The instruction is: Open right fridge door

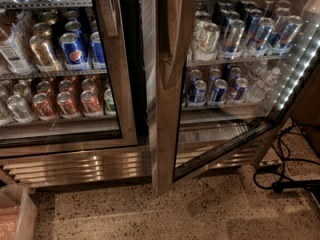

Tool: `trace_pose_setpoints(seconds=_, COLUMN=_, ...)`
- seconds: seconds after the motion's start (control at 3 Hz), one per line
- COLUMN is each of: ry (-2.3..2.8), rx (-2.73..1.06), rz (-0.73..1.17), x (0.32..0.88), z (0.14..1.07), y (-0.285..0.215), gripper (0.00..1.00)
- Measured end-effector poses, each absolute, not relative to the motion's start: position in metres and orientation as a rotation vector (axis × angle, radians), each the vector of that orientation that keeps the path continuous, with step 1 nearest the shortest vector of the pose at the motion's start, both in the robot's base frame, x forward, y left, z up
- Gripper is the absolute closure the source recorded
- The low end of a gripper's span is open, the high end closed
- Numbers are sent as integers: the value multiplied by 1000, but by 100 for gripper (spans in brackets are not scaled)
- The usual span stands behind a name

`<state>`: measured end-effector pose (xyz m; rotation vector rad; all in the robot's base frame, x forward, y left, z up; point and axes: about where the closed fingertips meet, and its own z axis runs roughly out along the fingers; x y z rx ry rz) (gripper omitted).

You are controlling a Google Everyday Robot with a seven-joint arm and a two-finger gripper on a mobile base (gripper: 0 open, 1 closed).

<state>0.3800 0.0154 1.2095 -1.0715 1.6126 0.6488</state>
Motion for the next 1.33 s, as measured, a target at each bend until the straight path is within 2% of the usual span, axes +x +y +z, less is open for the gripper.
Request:
trace_pose_setpoints(seconds=0.33, ry=1613, rx=-1071, rz=649, x=380, z=1210, y=15, gripper=18)
trace_pose_setpoints(seconds=0.67, ry=1613, rx=-1071, rz=649, x=380, z=1210, y=15, gripper=23)
trace_pose_setpoints(seconds=1.33, ry=1613, rx=-1071, rz=649, x=380, z=1210, y=15, gripper=23)
